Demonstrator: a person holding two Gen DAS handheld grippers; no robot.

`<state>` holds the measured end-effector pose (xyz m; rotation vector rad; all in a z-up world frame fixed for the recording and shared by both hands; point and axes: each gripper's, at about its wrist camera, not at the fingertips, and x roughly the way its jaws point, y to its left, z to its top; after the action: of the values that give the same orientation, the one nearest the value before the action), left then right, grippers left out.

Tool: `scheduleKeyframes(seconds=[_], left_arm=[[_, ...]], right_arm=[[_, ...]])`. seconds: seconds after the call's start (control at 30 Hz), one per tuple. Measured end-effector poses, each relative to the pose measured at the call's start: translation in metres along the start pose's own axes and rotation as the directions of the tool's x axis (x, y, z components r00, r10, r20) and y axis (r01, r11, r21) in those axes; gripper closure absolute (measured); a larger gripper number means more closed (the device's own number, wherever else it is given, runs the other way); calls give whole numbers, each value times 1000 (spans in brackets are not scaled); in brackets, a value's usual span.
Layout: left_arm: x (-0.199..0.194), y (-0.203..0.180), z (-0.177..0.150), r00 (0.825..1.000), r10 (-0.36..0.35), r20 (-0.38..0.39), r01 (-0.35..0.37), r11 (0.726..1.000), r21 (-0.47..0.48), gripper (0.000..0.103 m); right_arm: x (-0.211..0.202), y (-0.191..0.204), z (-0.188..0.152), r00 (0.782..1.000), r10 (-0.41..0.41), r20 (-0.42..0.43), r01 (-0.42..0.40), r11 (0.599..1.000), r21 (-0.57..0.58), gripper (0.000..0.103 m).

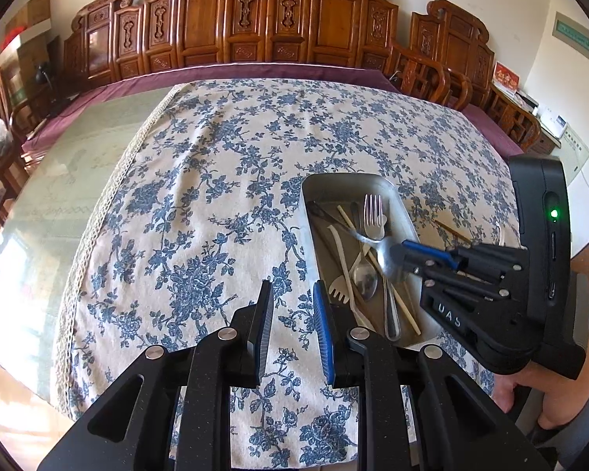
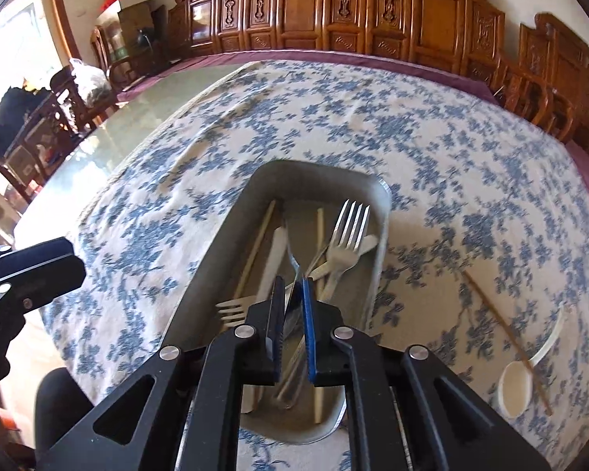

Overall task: Organize utensils
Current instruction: 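Lower the silver spoon into the grey tray with the right tool, then open the right tool and move it to the wooden chopstick beside the tray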

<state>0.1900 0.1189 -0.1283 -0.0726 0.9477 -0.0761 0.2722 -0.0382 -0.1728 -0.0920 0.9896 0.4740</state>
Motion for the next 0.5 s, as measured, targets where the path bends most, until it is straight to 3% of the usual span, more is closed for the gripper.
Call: scheduleKeyframes(seconds=[0.27,0.43,0.5], left_arm=[[-1,-1,0,1000,5,-6,-5,1000,0,84],[-2,-4,0,1000,3,-2,-3,1000,3,83],[-3,-7,1,1000,5,2,-5,1000,7,77]], right_arm=[[4,6,-11,997,71,-20,-71,997,-2,91],[-8,5,-13,997,74,4,-73,997,-28,91],[-19,-1,-15,997,70,27,-70,997,-30,84]])
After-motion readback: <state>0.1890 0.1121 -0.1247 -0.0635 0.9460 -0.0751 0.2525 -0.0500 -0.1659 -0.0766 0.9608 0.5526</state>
